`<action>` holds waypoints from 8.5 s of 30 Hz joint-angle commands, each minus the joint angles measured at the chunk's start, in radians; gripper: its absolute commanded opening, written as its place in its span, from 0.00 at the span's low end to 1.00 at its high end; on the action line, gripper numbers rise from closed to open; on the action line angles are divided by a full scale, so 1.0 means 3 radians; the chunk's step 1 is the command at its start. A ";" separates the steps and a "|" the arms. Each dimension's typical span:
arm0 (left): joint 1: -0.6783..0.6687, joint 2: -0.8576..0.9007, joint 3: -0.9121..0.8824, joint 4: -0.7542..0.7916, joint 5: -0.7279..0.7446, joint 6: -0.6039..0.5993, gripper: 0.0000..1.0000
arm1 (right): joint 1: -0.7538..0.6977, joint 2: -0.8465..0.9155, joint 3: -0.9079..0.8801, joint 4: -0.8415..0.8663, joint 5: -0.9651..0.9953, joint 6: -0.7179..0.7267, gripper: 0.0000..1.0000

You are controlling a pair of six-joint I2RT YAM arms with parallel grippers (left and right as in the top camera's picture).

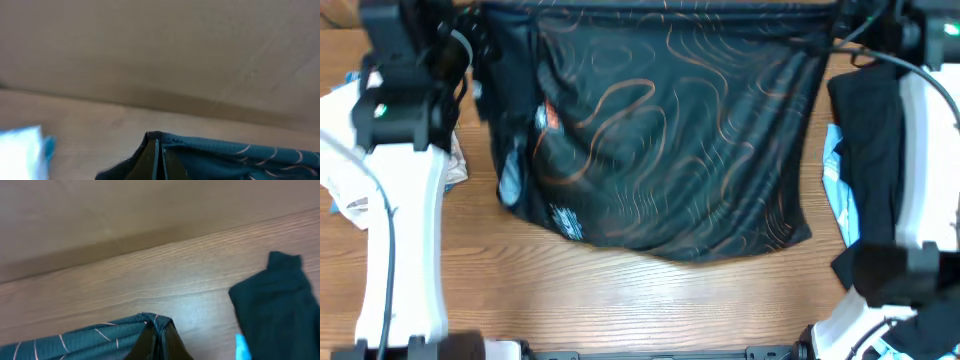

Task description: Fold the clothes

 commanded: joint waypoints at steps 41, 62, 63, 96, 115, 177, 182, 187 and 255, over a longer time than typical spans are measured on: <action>-0.0814 0.0999 -0.0870 -0.2322 0.1275 0.0755 0.04 | -0.0554 -0.0150 -0.1750 -0.1006 0.0835 0.0214 0.04; -0.0463 0.0999 -0.0516 -0.2337 0.2230 0.0985 0.29 | -0.0549 -0.0150 -0.1750 -0.0896 0.0725 0.0211 0.04; -0.0507 0.1003 -0.0547 -0.2220 0.2104 0.0895 0.35 | -0.0549 -0.0150 -0.1750 -0.0896 0.0725 0.0211 0.04; -0.1100 0.1006 -0.1985 -0.1141 0.1516 -0.0589 0.50 | -0.0549 -0.0150 -0.1750 -0.0898 0.0712 0.0211 0.04; -0.1012 0.0895 -0.1897 -0.0971 0.1092 -0.0633 0.04 | -0.0551 -0.0150 -0.1750 -0.0895 0.0683 0.0209 0.04; 0.0778 0.0651 0.2205 0.0217 0.1605 -0.0342 0.04 | -0.0347 -0.0295 0.0921 -0.0020 -0.0097 0.0100 0.04; 0.0894 0.0627 0.2944 -0.0423 0.1859 -0.0146 0.04 | -0.0350 -0.0304 0.1339 -0.0445 -0.0050 0.0095 0.04; 0.0760 0.0656 0.3052 -0.2068 0.1916 0.0484 0.04 | -0.0350 -0.0262 0.1230 -0.1073 0.0055 0.0095 0.04; 0.0604 -0.2042 -0.2476 -0.1882 0.0369 -0.0416 0.04 | -0.0659 -0.1661 -0.3324 -0.0224 0.0034 0.0276 0.04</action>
